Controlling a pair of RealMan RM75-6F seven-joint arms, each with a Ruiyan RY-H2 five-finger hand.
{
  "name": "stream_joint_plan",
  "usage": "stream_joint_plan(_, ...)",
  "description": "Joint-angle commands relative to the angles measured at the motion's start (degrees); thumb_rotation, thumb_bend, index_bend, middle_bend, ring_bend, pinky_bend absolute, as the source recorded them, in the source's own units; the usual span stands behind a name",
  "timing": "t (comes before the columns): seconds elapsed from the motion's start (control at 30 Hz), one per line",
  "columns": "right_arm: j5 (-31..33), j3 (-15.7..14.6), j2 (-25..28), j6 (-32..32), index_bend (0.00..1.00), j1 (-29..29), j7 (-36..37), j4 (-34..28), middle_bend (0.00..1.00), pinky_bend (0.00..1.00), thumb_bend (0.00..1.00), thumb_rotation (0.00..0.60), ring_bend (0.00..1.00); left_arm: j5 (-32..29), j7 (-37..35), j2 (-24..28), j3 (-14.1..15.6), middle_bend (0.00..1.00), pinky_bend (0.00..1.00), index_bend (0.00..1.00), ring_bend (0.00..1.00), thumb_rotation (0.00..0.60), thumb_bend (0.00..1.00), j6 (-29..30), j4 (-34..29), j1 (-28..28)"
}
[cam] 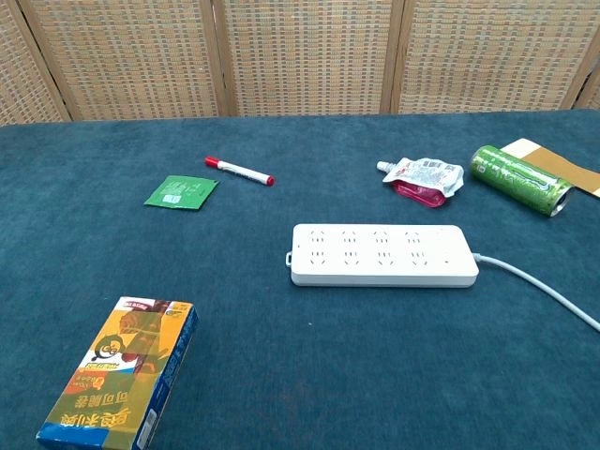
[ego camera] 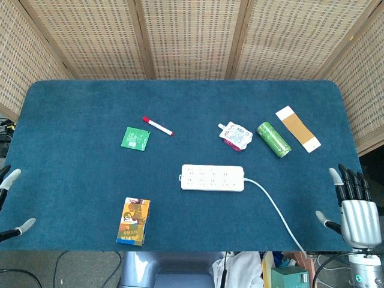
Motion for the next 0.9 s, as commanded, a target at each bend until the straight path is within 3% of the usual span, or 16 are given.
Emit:
stream_joint_plan(0.03,0.0,-0.1,0.1,-0.2,0.0,0.0,0.1,-0.1,0.0,0.0,0.0,0.6,0.0,-0.1,0.0,0.0,0.0,0.0,0.0,0.0,0.0,0.6,0.0,0.0,0.0,0.0)
stream_joint_plan(0.23,-0.1,-0.3,0.2,-0.8,0.0,0.2,0.3,-0.3,0.0,0.0,0.0,0.6,0.0,-0.2,0.3,-0.1,0.0,0.0,0.0,0.0,0.0,0.6,0.0,0.0,0.0,0.1)
stream_joint_plan(0.4,0.4,1.3,0.7,-6.5,0.0,4.4,0.7,0.5,0.02,0.01,0.0,0.6,0.01,-1.4,1.6,-0.4,-0.5,0.0,0.0,0.0,0.0,0.6,0.0,-0.9,-0.4,-0.4)
stream_joint_plan(0.47,0.5,2.7,0.7,-9.2,0.0,7.1,0.5,1.2,0.2,0.21,0.0,0.6,0.19,-1.9,2.2,-0.6,-0.7,0.0,0.0,0.0,0.0,0.6,0.0,-1.5,-0.6,-0.6)
stream_joint_plan(0.53,0.6,3.9,0.4,-13.5,0.0,10.7,1.3,2.4,0.55,0.64,0.01,0.6,0.53,-2.8,3.1,-0.7,-1.0,0.0,0.0,0.0,0.0,0.6,0.0,-2.1,-1.0,-1.0)
stream_joint_plan(0.57,1.4,4.3,0.3,-17.3,0.0,13.0,2.5,2.6,0.67,0.8,0.06,0.6,0.65,-3.5,3.5,-0.8,-1.3,0.0,0.0,0.0,0.0,0.6,0.0,-2.5,-1.2,-1.2)
stream_joint_plan(0.63,3.8,4.7,0.3,-23.9,0.0,16.5,4.7,2.5,0.79,0.95,0.22,0.6,0.77,-4.4,4.3,-0.9,-1.6,0.0,0.0,0.0,0.0,0.6,0.0,-3.1,-1.5,-1.5)
stream_joint_plan(0.67,4.6,4.9,0.3,-25.4,0.0,17.3,5.3,2.6,0.83,0.99,0.34,0.6,0.81,-4.6,4.5,-1.0,-1.7,0.0,0.0,0.0,0.0,0.6,0.0,-3.2,-1.6,-1.6)
stream_joint_plan(0.77,9.1,5.6,-0.8,-33.8,0.0,22.0,7.7,3.2,0.89,1.0,0.56,0.6,0.89,-5.9,5.3,-1.1,-2.1,0.0,0.0,0.0,0.0,0.6,0.0,-4.1,-2.0,-2.0)
stream_joint_plan(0.9,14.3,5.7,-3.1,-40.8,0.05,26.2,6.5,4.9,0.92,1.0,0.7,0.6,0.93,-7.0,5.9,-1.2,-2.5,0.0,0.0,0.0,0.0,0.6,0.0,-4.9,-2.2,-2.5)
